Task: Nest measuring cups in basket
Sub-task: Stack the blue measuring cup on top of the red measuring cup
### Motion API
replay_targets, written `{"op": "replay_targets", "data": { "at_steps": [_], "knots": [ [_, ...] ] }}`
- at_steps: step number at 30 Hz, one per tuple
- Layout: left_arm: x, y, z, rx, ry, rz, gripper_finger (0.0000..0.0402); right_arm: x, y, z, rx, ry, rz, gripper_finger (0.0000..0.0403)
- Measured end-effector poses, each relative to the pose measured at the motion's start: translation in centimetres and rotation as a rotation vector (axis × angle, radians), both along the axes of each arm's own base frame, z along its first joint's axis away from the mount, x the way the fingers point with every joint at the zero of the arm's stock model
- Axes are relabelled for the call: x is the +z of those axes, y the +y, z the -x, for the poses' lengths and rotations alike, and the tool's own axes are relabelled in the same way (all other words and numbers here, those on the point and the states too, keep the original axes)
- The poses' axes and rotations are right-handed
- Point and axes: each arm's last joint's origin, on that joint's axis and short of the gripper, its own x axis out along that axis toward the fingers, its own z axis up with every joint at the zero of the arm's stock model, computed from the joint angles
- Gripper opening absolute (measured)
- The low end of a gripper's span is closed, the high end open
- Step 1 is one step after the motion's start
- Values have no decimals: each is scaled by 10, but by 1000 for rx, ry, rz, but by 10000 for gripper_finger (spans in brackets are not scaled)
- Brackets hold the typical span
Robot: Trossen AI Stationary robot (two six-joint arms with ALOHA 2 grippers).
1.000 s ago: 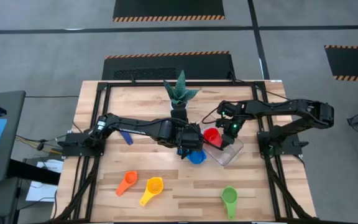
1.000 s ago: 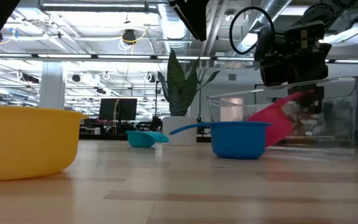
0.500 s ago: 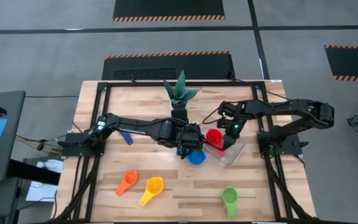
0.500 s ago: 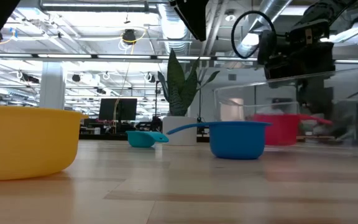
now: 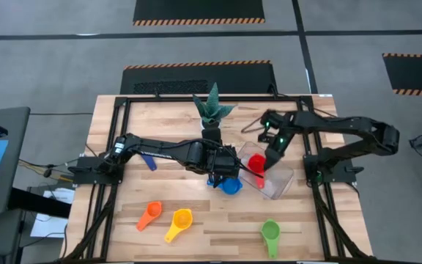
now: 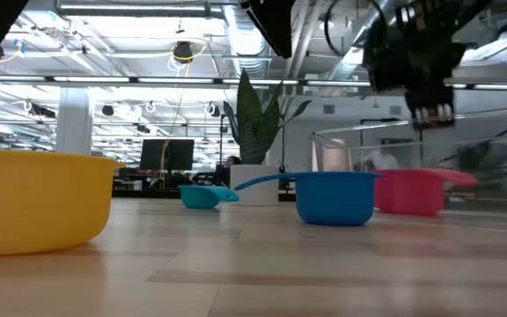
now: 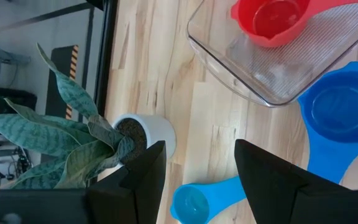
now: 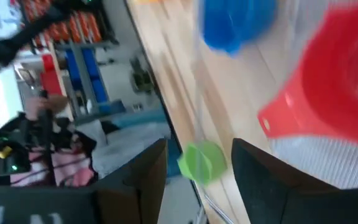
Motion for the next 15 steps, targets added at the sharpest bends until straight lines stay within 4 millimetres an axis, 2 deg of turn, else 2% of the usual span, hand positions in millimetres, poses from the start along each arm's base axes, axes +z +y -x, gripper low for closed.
{"op": "replay_targets", "data": {
  "at_steps": [4,7,12,15],
  "knots": [
    [0,0,0,0,0,0,185,41,-8,2,-35,-128,53,193],
    [0,0,0,0,3,0,185,74,-7,9,-32,-237,73,188],
    [-1,0,3,-2,30,0,185,118,11,30,25,-411,114,184],
    [-2,0,6,-11,70,22,185,133,28,48,68,-492,157,182]
  ]
}}
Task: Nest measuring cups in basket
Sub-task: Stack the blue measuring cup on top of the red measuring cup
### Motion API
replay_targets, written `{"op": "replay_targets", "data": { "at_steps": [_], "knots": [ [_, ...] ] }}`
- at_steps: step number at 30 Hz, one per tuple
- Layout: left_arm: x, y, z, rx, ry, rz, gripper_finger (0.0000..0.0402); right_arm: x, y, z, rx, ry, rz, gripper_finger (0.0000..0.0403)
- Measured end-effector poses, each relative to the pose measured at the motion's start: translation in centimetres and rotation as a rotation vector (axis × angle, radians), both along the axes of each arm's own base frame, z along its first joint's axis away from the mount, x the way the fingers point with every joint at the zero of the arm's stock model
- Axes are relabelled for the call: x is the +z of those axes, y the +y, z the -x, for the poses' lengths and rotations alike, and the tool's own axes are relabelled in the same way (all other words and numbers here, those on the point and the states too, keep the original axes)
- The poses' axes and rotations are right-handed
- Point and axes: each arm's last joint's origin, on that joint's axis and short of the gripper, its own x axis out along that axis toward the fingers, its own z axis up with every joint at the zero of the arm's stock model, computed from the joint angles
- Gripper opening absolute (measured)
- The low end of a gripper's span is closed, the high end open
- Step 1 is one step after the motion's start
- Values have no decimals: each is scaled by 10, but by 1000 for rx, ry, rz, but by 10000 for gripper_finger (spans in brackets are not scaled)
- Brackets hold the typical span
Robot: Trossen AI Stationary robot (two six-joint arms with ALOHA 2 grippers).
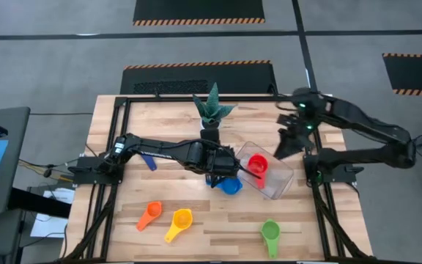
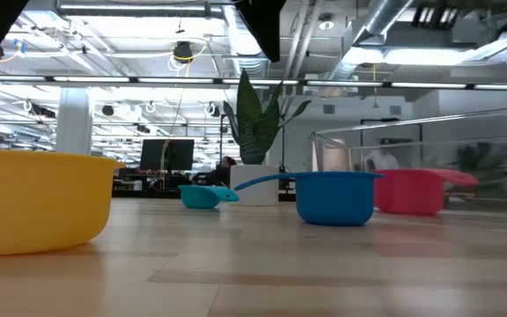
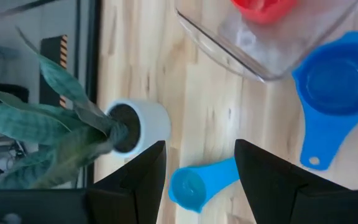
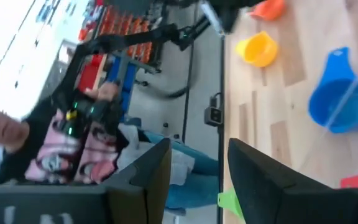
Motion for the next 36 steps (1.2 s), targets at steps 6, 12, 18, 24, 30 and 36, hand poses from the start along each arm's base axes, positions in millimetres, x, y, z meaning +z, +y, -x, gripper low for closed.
{"op": "replay_targets", "data": {
  "at_steps": [6,12,18,24,30,36],
  "knots": [
    [-2,-1,4,-7,55,51,185,11,32,36,16,8,37,178],
    [-10,-4,12,-25,175,172,185,6,49,62,-57,182,22,177],
    [-27,-18,16,-48,264,268,185,-14,51,90,-278,524,107,177],
    [-33,-34,31,-81,318,259,185,-20,56,98,-272,636,151,177],
    [-10,-24,77,32,252,236,185,-20,67,87,-279,651,190,177],
    [6,-10,121,206,112,251,185,-27,100,64,-239,731,266,177]
  ]
}}
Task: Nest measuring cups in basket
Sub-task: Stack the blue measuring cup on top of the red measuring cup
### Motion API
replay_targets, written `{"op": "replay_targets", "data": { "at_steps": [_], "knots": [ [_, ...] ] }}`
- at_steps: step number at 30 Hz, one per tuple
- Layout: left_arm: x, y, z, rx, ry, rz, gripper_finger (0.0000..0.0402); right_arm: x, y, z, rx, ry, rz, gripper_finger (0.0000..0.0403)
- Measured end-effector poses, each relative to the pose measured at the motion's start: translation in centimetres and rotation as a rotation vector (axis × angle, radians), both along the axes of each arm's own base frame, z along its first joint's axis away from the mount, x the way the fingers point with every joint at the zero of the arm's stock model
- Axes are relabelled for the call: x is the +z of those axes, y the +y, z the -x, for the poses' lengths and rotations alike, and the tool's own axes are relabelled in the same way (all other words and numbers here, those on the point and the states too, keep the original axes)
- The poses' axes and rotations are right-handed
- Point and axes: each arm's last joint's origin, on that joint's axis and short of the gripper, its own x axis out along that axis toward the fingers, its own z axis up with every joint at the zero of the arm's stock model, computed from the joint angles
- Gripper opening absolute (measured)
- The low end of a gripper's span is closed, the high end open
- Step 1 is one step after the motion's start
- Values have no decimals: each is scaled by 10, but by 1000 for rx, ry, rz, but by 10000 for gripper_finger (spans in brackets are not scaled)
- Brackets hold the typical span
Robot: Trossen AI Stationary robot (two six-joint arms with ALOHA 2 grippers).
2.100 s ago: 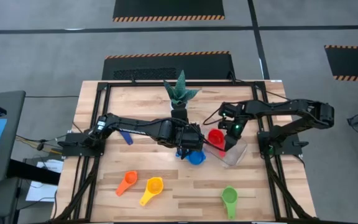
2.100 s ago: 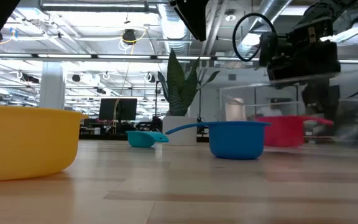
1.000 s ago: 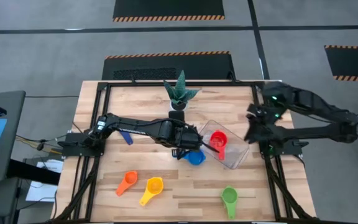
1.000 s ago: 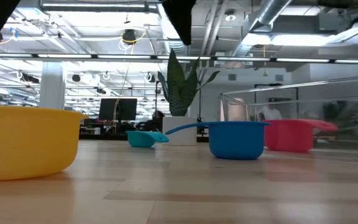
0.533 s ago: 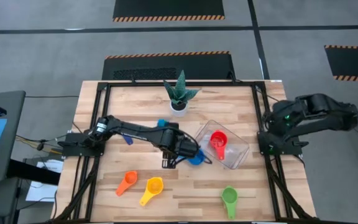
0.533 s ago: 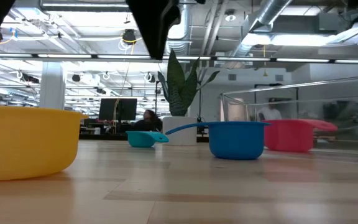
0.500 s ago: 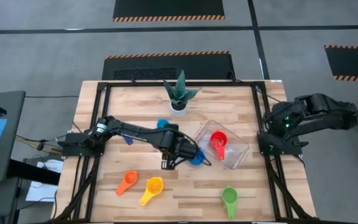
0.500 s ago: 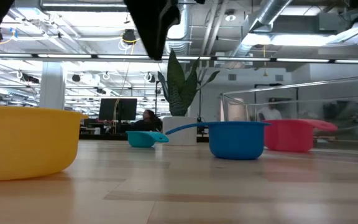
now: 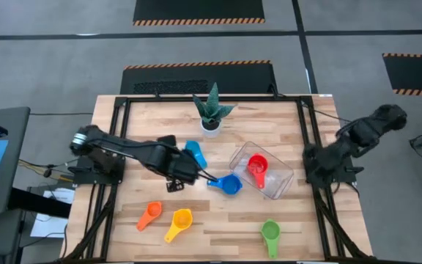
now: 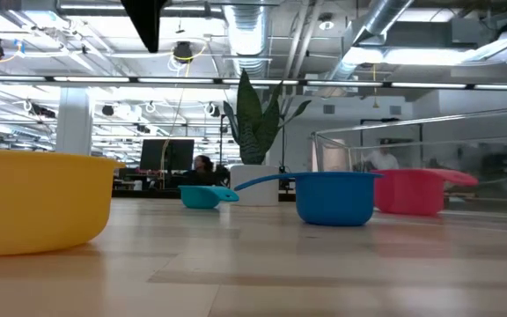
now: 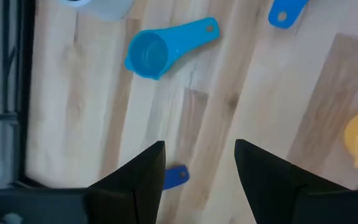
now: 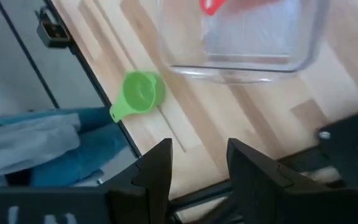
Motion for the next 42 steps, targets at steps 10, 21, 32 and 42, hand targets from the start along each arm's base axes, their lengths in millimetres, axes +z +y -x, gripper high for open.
{"op": "replay_targets", "data": {
  "at_steps": [10,21,32,42],
  "knots": [
    [2,3,10,16,-118,31,185,-19,86,-11,-182,-164,104,177],
    [2,1,5,-11,-158,35,185,-79,158,-9,-615,-363,163,177],
    [12,-2,-18,-92,-399,-11,185,-100,160,-36,-657,-705,402,177],
    [-30,-15,-39,-167,-535,260,185,-87,135,-51,-613,-719,600,160]
  ]
}}
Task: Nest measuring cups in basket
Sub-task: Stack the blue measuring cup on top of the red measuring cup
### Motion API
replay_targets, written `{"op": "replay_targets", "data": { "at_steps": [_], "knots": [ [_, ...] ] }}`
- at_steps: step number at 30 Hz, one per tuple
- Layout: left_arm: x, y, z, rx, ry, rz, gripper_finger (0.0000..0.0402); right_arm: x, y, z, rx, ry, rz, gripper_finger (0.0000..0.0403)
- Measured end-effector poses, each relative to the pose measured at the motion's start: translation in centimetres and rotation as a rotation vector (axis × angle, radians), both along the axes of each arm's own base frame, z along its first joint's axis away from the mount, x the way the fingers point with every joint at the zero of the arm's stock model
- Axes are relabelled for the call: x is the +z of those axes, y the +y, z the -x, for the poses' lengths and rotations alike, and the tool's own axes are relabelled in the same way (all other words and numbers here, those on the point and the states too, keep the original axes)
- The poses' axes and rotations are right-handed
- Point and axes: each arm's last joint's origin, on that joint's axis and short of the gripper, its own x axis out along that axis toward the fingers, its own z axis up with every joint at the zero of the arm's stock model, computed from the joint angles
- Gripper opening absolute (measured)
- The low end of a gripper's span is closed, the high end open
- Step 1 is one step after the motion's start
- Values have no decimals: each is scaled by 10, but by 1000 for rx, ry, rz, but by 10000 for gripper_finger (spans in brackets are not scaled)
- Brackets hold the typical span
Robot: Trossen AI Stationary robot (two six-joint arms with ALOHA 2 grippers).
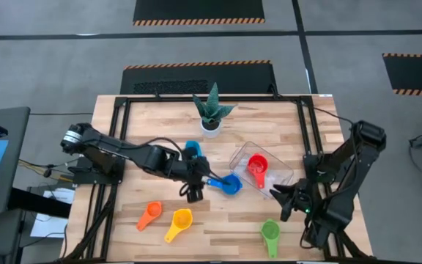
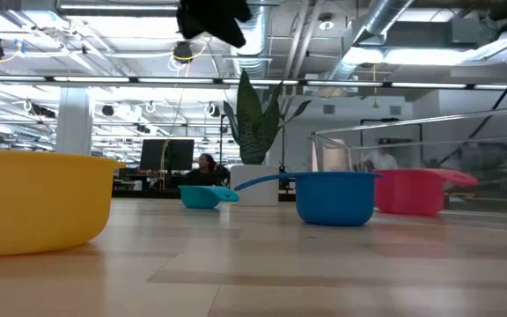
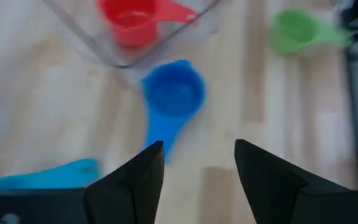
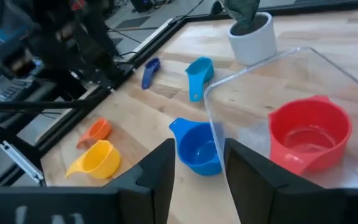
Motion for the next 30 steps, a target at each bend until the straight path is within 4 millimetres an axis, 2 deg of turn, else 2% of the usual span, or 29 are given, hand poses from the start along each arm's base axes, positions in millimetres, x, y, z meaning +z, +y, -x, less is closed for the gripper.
{"op": "replay_targets", "data": {
  "at_steps": [5,10,13,17,21,25,30],
  "knots": [
    [-31,-4,-10,29,-156,119,185,6,-4,3,7,-5,-8,147],
    [-53,-1,-17,124,-277,53,185,11,-7,4,12,-8,-15,139],
    [-58,-4,-30,100,-293,15,185,14,-8,5,22,-2,-6,139],
    [-65,-16,-51,-31,-263,-91,185,16,-10,6,25,0,-9,140],
    [-54,-34,-70,-252,-206,-296,185,16,-10,6,26,9,-13,139],
    [-61,-46,-86,-422,-34,-440,185,16,-10,7,31,22,-11,135],
    [-78,-50,-107,-474,114,-485,185,16,-9,6,36,34,-9,135]
  ]
}}
